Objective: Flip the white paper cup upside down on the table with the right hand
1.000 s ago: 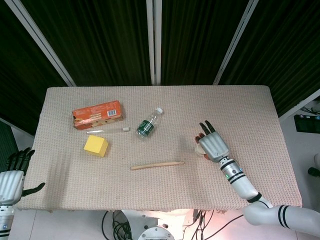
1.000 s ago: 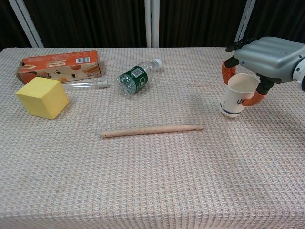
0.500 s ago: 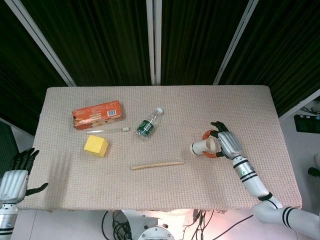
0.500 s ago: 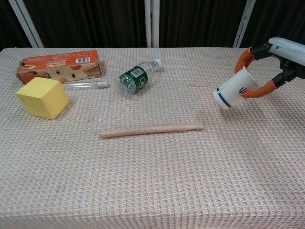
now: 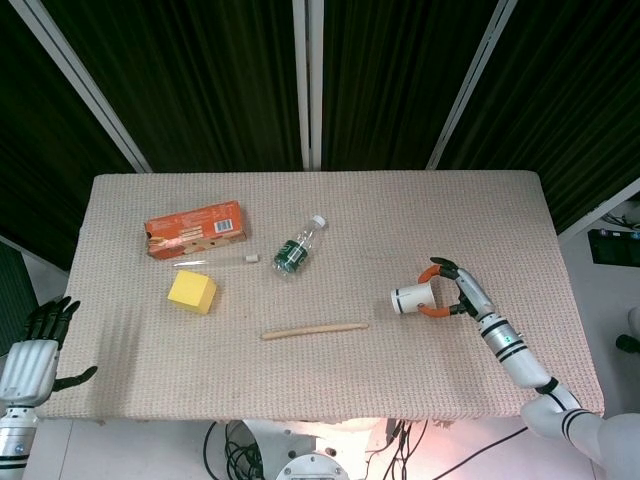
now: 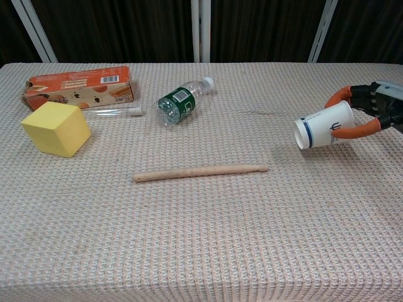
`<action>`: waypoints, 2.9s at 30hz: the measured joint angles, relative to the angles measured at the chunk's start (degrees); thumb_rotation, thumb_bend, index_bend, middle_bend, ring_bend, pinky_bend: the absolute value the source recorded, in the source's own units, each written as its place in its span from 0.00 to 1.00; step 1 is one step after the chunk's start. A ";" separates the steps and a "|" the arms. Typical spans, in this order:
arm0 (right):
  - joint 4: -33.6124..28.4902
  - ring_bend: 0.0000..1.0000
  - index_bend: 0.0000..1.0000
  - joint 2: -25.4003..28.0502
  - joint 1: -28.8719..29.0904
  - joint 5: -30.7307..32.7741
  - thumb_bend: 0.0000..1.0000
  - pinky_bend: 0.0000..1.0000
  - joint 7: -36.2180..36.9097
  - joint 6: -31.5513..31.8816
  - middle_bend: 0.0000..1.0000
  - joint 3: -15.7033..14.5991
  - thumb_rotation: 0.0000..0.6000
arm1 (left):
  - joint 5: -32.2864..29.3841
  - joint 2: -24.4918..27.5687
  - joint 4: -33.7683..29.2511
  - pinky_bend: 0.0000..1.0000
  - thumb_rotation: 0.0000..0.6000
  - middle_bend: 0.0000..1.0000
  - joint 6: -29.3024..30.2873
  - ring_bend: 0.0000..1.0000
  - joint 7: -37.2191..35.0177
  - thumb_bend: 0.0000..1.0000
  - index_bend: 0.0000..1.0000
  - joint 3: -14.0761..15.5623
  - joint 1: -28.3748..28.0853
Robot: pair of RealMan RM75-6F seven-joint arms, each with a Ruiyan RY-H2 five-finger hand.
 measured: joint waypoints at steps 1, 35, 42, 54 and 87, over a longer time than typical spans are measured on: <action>0.82 0.00 0.01 -0.26 0.11 -0.47 0.02 0.00 -0.02 -0.14 0.19 -0.42 1.00 | 0.00 0.01 0.00 0.00 1.00 0.00 -0.01 0.00 0.01 0.02 0.01 0.00 -0.01; -48.51 0.00 0.00 16.93 7.79 32.54 0.00 0.00 -110.20 -3.67 0.10 4.66 1.00 | 0.18 2.73 -1.73 0.00 1.00 0.00 1.00 0.00 -2.44 0.02 0.01 -0.11 0.37; -51.13 0.00 0.00 12.01 12.44 41.43 0.00 0.00 -119.75 -4.11 0.12 4.32 1.00 | 0.52 2.50 -1.01 0.00 1.00 0.00 0.84 0.00 -2.95 0.02 0.01 -0.03 0.18; -49.34 0.00 0.11 8.97 14.13 44.67 0.02 0.00 -124.03 -1.16 0.19 2.57 1.00 | 0.25 2.05 -0.21 0.00 1.00 0.00 0.59 0.00 -3.71 0.02 0.01 0.04 0.30; -43.16 0.04 0.46 3.87 14.65 43.24 0.18 0.00 -125.27 1.67 0.44 2.20 1.00 | -0.41 1.18 2.38 0.00 1.00 0.00 0.19 0.00 -6.86 0.02 0.01 -0.08 0.62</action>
